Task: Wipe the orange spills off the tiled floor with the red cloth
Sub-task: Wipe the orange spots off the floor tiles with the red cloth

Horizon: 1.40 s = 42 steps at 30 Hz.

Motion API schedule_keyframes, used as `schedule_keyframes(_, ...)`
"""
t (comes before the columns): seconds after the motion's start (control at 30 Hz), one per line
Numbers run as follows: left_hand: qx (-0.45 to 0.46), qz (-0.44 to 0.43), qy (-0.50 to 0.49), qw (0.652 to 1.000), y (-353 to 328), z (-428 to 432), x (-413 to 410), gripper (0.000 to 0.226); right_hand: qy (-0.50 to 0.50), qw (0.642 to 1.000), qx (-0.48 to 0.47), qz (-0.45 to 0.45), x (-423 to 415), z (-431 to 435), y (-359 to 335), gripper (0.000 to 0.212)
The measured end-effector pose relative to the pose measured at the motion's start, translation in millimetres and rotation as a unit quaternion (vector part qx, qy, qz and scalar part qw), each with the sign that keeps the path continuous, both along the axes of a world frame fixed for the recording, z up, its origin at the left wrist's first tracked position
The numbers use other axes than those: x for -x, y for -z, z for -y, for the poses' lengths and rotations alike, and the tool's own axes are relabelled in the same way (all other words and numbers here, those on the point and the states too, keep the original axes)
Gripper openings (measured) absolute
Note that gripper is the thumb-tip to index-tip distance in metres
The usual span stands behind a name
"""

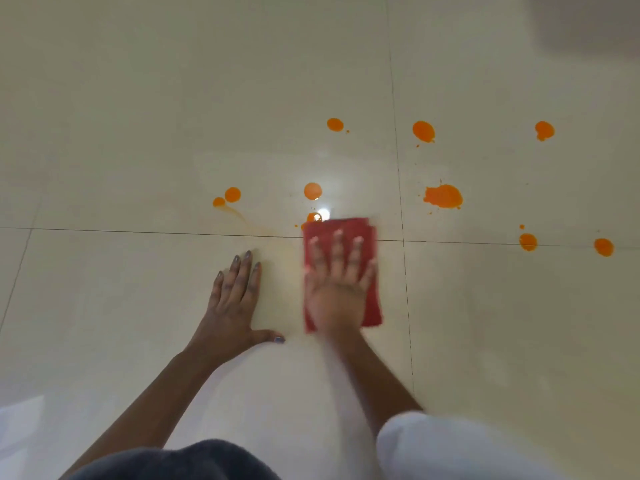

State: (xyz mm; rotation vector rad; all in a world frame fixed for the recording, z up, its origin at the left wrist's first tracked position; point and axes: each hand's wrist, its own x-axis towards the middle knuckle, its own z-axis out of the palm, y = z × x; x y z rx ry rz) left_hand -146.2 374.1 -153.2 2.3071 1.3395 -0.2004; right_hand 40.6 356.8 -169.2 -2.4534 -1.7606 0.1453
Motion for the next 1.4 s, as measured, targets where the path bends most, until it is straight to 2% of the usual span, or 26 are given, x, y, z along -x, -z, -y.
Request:
schedule_keyframes(0.07, -0.001, -0.006, -0.012, 1.0, -0.3, -2.4, 8.5, 0.123, -0.107, 0.994, 0.018, -0.006, 27.2, 40.0, -4.9, 0.051)
schedule_keyframes(0.13, -0.001, -0.003, -0.035, 0.999, -1.7, -5.1, 17.3, 0.124, -0.129, 0.991, 0.023, -0.01, 12.3, 77.2, -8.5, 0.05)
schedule_keyframes(0.23, -0.001, -0.001, -0.036, 0.999, -1.7, -6.3, 21.2, 0.124, -0.057, 0.998, 0.029, 0.017, -46.8, 68.2, -5.2, 0.049)
schedule_keyframes(0.3, -0.013, 0.0, -0.028, 1.0, -2.4, -7.3, 20.0, 0.121, 0.008, 0.999, 0.03, 0.027, -68.1, 21.0, -4.6, 0.051)
schedule_keyframes(0.37, -0.028, 0.015, -0.039, 0.999, -1.7, -10.5, 17.0, 0.123, 0.034, 0.998, 0.048, -0.001, -55.8, -30.7, -4.9, 0.055)
schedule_keyframes(0.47, -0.031, 0.031, -0.088, 0.995, -0.1, -19.3, 19.2, 0.13, -0.092, 0.995, 0.044, -0.015, 2.2, -42.5, -7.3, 0.053)
schedule_keyframes(0.53, -0.034, 0.029, -0.105, 0.993, 1.2, -23.9, 25.8, 0.133, -0.188, 0.981, 0.042, -0.023, 20.0, -2.0, -11.6, 0.049)
schedule_keyframes(0.57, -0.032, 0.029, -0.109, 0.993, 2.0, -24.4, 28.8, 0.133, -0.201, 0.978, 0.042, -0.026, 11.9, 18.6, -12.9, 0.048)
schedule_keyframes(0.63, -0.031, 0.027, -0.108, 0.993, 2.5, -25.3, 32.2, 0.132, -0.163, 0.985, 0.047, -0.019, -25.5, 26.2, -14.8, 0.049)
schedule_keyframes(0.7, -0.026, 0.016, -0.101, 0.994, 3.3, -24.9, 32.3, 0.127, -0.098, 0.994, 0.047, 0.017, -59.5, -5.3, -12.7, 0.051)
schedule_keyframes(0.8, -0.005, -0.002, -0.104, 0.995, 2.6, -25.9, 31.3, 0.123, -0.042, 0.991, 0.128, -0.003, -60.3, -77.8, -16.4, 0.05)
schedule_keyframes(0.87, 0.015, -0.004, -0.106, 0.994, -0.7, -26.9, 32.4, 0.122, -0.077, 0.985, 0.152, -0.026, -29.3, -87.9, -19.6, 0.052)
schedule_keyframes(0.97, 0.038, -0.007, -0.104, 0.994, -5.6, -28.8, 34.9, 0.12, -0.141, 0.98, 0.139, -0.028, 7.8, -43.0, -30.3, 0.052)
schedule_keyframes(1.1, 0.037, 0.007, -0.099, 0.994, -0.4, -29.4, 37.2, 0.119, -0.094, 0.988, 0.119, -0.041, -8.6, -10.6, -30.4, 0.048)
schedule_keyframes(1.17, 0.023, 0.022, -0.1, 0.995, -0.9, -29.0, 37.3, 0.117, -0.078, 0.992, 0.094, -0.02, -19.9, -22.2, -25.3, 0.045)
schedule_keyframes(1.27, -0.01, 0.022, -0.102, 0.995, -2.3, -40.1, 45.8, 0.116, -0.054, 0.993, 0.1, -0.013, -33.0, -53.3, -17.5, 0.053)
schedule_keyframes(1.4, -0.023, -0.027, -0.159, 0.987, 3.2, -61.1, 68.9, 0.128, -0.116, 0.985, 0.125, 0.032, -36.9, -127.8, -18.5, 0.056)
